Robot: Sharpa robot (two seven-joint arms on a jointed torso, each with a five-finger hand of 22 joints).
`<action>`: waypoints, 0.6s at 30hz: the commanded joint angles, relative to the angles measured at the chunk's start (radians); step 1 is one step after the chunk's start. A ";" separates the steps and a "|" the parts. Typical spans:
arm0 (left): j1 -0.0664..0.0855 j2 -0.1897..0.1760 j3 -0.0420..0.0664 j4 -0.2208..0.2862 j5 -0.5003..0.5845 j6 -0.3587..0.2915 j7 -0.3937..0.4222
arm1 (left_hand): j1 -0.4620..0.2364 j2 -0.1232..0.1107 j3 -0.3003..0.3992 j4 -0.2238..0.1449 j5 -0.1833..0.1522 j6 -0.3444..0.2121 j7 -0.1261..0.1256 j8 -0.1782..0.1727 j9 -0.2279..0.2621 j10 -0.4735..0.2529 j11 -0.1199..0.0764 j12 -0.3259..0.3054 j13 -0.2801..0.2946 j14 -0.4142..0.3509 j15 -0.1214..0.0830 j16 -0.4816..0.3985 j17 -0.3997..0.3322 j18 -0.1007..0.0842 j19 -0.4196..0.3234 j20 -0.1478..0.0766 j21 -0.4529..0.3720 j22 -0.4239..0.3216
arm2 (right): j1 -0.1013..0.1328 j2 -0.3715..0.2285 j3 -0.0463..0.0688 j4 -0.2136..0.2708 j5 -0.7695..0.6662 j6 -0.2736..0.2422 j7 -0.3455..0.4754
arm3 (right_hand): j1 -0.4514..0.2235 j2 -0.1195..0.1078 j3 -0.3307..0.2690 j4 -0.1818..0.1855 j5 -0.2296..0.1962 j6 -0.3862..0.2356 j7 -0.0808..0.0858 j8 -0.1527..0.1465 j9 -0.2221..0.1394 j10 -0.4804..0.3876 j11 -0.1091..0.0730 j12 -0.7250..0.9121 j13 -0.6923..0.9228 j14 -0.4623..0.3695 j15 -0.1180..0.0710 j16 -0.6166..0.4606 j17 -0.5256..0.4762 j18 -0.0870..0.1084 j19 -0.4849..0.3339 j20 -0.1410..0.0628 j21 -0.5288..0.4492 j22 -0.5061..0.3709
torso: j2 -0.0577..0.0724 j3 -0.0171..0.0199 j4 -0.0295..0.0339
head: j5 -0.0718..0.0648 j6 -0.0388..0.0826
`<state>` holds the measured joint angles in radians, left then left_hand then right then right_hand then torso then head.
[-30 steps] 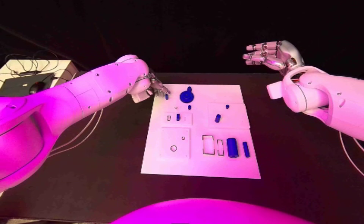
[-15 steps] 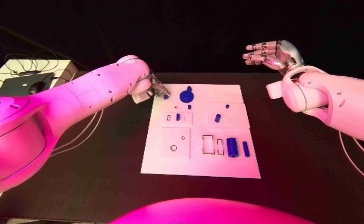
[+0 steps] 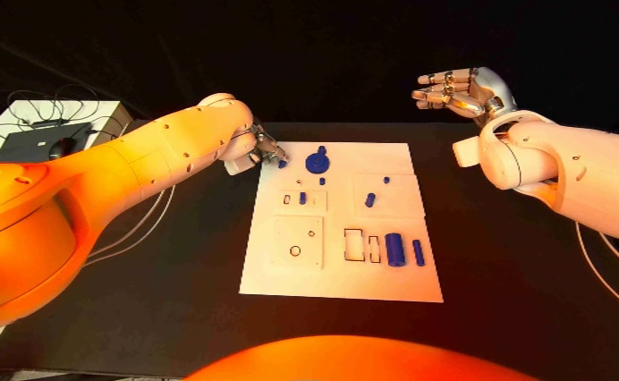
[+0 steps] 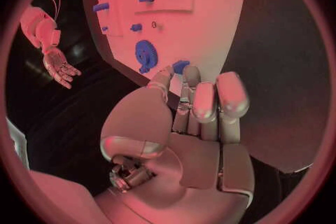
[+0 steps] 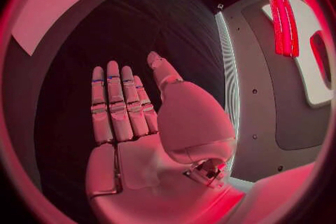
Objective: Assemble the parts on the task board
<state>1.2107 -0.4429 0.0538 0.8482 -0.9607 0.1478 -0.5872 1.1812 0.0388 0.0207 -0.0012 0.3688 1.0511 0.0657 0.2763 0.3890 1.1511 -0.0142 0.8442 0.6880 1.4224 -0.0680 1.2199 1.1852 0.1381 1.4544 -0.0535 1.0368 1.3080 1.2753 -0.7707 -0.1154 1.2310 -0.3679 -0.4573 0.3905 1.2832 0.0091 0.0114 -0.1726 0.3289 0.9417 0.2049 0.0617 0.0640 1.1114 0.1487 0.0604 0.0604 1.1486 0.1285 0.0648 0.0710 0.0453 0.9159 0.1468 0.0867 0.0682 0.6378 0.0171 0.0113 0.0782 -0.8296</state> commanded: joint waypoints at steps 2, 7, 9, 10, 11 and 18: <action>0.000 -0.001 0.000 0.000 0.011 0.019 0.014 | 0.002 -0.004 0.075 -0.003 0.006 0.008 0.001 -0.012 -0.007 -0.003 -0.005 -0.009 0.001 0.001 -0.004 0.004 0.002 -0.014 0.004 -0.004 0.002 0.103 | 0.001 0.001 0.001 0.000 0.001 0.003 0.007 | 0.003 0.000 0.005 0.001 0.004 -0.003 0.002 0.000 0.000 -0.005 0.001 0.002 -0.001 -0.008 0.001 -0.003 -0.001 -0.010 -0.007 -0.001 0.000 0.000 | -0.001 -0.0005 0.0003 | 0.000 0.000; 0.000 -0.004 -0.001 0.001 0.015 0.020 0.016 | -0.025 -0.022 0.237 -0.021 0.005 0.006 0.003 -0.017 -0.005 -0.006 -0.004 -0.014 0.001 0.001 -0.004 0.004 0.005 -0.014 0.004 -0.004 0.002 0.105 | 0.001 0.001 0.001 0.000 0.001 0.003 0.007 | 0.003 0.000 0.005 0.001 0.004 -0.003 0.002 0.000 0.000 -0.005 0.001 0.002 -0.001 -0.008 0.001 -0.003 -0.001 -0.010 -0.007 -0.001 0.000 0.000 | 0.000 -0.0008 0.0008 | 0.000 0.000; 0.000 -0.005 -0.001 0.001 0.017 0.021 0.017 | -0.029 -0.024 0.303 -0.038 0.006 0.001 0.005 -0.016 -0.002 -0.007 -0.005 -0.017 -0.001 0.000 -0.004 0.004 0.006 -0.014 0.003 -0.004 0.001 0.106 | 0.001 0.000 0.001 0.000 0.001 0.003 0.007 | 0.002 -0.001 0.010 -0.001 0.003 -0.002 0.002 0.000 0.000 -0.004 0.001 0.002 -0.001 -0.008 0.001 -0.003 -0.001 -0.010 -0.007 -0.001 -0.001 0.001 | 0.000 -0.0007 0.0008 | 0.000 -0.001; 0.000 -0.006 -0.001 0.001 0.018 0.023 0.018 | -0.033 -0.026 0.339 -0.047 0.006 -0.001 0.008 -0.016 0.000 -0.009 -0.003 -0.019 -0.001 -0.001 -0.003 0.004 0.006 -0.014 0.002 -0.004 0.000 0.106 | 0.001 0.000 0.001 0.000 0.001 0.003 0.007 | 0.002 -0.001 0.010 -0.001 0.003 -0.002 0.002 0.000 0.000 -0.004 0.001 0.002 -0.001 -0.008 0.001 -0.003 -0.001 -0.010 -0.007 -0.001 -0.001 0.001 | 0.000 -0.0007 0.0008 | 0.000 -0.001; 0.000 -0.006 -0.001 0.001 0.019 0.024 0.018 | -0.038 -0.028 0.369 -0.055 0.006 -0.002 0.009 -0.015 0.002 -0.010 -0.003 -0.020 -0.001 -0.001 -0.003 0.005 0.007 -0.014 0.002 -0.004 0.000 0.106 | 0.001 0.000 0.001 0.000 0.001 0.003 0.007 | 0.002 -0.001 0.010 -0.001 0.003 -0.002 0.002 0.000 0.000 -0.004 0.001 0.002 -0.001 -0.008 0.001 -0.003 -0.001 -0.010 -0.007 -0.001 -0.001 0.001 | -0.001 -0.0005 0.0006 | 0.000 -0.001; 0.000 -0.014 -0.001 0.006 0.031 0.029 0.019 | -0.107 -0.046 0.508 -0.109 0.004 -0.013 0.012 -0.005 0.034 -0.010 -0.002 -0.017 0.003 -0.002 0.000 0.003 0.007 -0.011 0.001 0.000 0.000 0.109 | 0.001 0.000 0.001 -0.001 0.001 0.003 0.006 | 0.002 -0.001 0.010 -0.001 0.003 -0.002 0.002 0.000 0.000 -0.004 0.001 0.002 -0.001 -0.008 0.001 -0.003 -0.001 -0.010 -0.007 -0.001 -0.001 0.001 | 0.000 -0.0006 0.0008 | 0.000 -0.001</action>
<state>1.2149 -0.4572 0.0552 0.8515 -0.9409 0.1499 -0.5760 1.0804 -0.0078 0.5141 -0.0956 0.3672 1.0400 0.0733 0.2687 0.3945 1.1434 -0.0142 0.8278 0.6903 1.4223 -0.0679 1.2199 1.1922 0.1381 1.4544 -0.0535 1.0367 1.3078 1.2753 -0.7708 -0.1154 1.2306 -0.3679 -0.4574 0.3905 1.2832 0.0091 0.0184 -0.1738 0.3289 0.9417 0.2048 0.0618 0.0640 1.1114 0.1487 0.0604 0.0604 1.1486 0.1285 0.0648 0.0710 0.0452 0.9159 0.1468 0.0867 0.0681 0.6373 0.0165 0.0120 0.0787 -0.8307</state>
